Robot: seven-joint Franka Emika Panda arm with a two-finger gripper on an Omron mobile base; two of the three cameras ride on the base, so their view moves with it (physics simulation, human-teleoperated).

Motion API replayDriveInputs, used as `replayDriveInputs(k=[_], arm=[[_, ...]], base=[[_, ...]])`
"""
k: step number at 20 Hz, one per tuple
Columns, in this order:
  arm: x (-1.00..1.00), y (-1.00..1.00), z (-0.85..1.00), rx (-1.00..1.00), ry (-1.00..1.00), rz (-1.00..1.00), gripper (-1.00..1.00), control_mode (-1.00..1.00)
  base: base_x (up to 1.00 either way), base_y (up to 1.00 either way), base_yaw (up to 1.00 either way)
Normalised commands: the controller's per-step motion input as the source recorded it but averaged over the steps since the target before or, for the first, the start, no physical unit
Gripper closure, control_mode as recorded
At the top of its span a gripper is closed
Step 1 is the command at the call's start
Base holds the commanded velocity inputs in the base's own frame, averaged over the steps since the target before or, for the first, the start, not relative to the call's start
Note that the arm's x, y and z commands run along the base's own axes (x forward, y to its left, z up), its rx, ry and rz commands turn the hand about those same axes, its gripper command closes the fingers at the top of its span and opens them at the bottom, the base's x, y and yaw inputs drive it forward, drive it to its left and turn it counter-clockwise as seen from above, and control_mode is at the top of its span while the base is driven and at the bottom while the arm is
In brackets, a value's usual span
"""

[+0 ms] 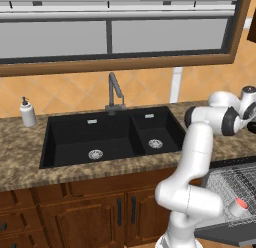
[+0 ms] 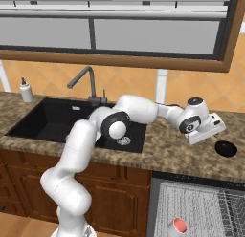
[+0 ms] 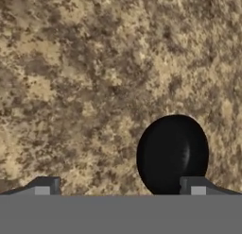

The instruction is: Pick up the cup and bowl from the counter, place them in the dishwasher, and close the dishwasher door.

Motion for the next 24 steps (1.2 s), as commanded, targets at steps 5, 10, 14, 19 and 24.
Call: replayDriveInputs(k=[5, 10, 14, 19, 24], arm=[[0.22, -0.3, -0.2, 0.0, 0.0, -0.01, -1.0, -1.0], [0.22, -0.4, -0.18, 0.0, 0.0, -0.02, -1.0, -1.0], [0.16, -0.38, -0.2, 0.0, 0.05, -0.02, -1.0, -1.0], [0.0, -0.09, -0.34, 0.0, 0.13, -0.02, -1.0, -1.0], [0.0, 0.0, -0.22, 0.0, 0.08, 0.0, -1.0, -1.0]], base=[[0.0, 0.0, 0.0], [0.0, 0.0, 0.0], [0.0, 0.0, 0.0], [0.0, 0.0, 0.0], [0.0, 0.0, 0.0]])
